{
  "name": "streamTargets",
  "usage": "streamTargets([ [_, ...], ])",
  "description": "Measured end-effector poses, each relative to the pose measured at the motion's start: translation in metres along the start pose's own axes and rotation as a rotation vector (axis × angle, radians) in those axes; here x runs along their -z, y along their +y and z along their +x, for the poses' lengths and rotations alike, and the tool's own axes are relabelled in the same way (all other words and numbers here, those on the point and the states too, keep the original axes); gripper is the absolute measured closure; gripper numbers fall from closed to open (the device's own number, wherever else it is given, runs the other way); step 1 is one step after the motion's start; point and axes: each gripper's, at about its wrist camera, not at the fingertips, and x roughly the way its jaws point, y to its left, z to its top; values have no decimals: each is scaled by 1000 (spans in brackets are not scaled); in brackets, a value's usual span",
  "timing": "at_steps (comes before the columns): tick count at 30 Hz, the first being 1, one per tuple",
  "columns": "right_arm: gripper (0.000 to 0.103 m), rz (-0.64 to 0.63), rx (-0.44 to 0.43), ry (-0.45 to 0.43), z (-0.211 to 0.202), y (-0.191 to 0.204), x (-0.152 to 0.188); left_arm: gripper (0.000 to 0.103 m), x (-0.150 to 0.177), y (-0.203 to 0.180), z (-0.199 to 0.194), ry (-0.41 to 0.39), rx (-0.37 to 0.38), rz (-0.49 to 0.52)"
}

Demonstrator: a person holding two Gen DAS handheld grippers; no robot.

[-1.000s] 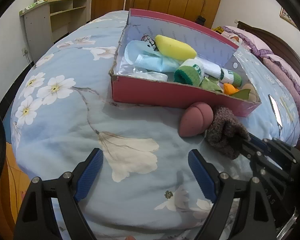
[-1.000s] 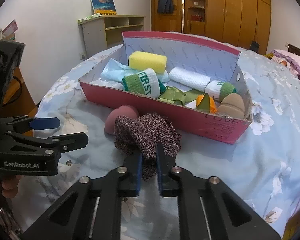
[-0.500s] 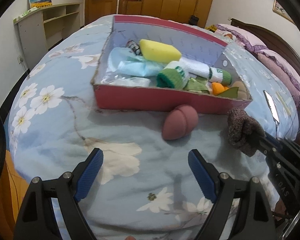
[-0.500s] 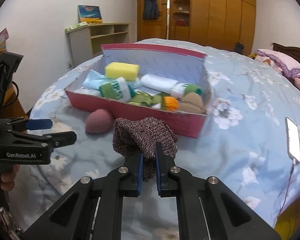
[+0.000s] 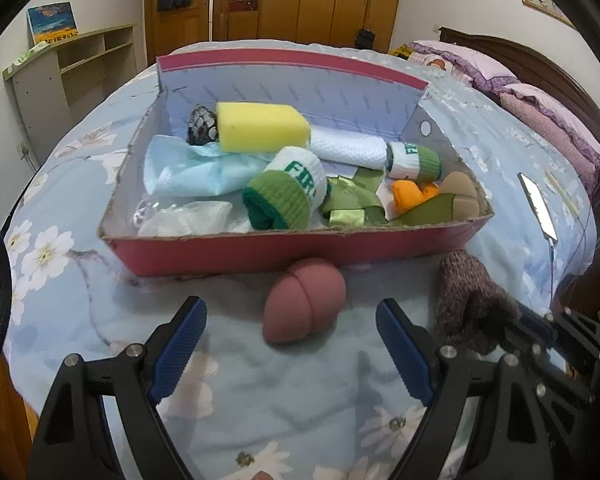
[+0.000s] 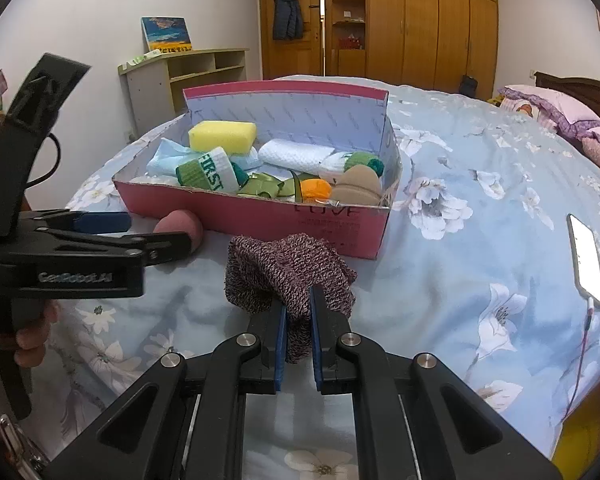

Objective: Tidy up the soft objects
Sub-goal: 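Grasp the grey knit sock with the right gripper while the left gripper grasps the pink ball, then carry the sock and pink ball into the box and open both grippers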

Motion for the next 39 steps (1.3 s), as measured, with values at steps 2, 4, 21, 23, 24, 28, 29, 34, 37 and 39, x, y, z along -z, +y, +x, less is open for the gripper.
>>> streamTargets([
  [2, 92, 6, -8, 2, 2, -1, 1, 13, -2, -1, 6, 7, -5, -1],
  [4, 92, 11, -17, 3, 3, -2, 3, 13, -3, -3, 12, 15, -8, -2],
  [21, 92, 48, -69, -1, 9, -10, 8, 46, -5, -11, 34, 35, -29, 12],
  [23, 92, 50, -71, -3, 9, -10, 8, 51, -5, -14, 33, 31, -27, 18],
  [24, 92, 51, -71, -4, 9, -10, 8, 55, -5, -14, 32, 30, -25, 20],
  [28, 92, 50, -68, -10, 8, -9, 8, 58, -2, -11, 27, 28, -12, 10],
  [29, 92, 49, -67, -11, 8, -9, 7, 58, -1, -10, 26, 29, -6, 4],
  [34, 92, 43, -61, -21, 4, -7, 6, 58, 5, -4, 16, 28, 10, -8],
  [37, 92, 40, -59, -28, 0, -6, 6, 59, 8, -1, 10, 24, 19, -14],
  [39, 92, 39, -59, -31, -2, -5, 5, 59, 9, 0, 5, 21, 23, -17],
])
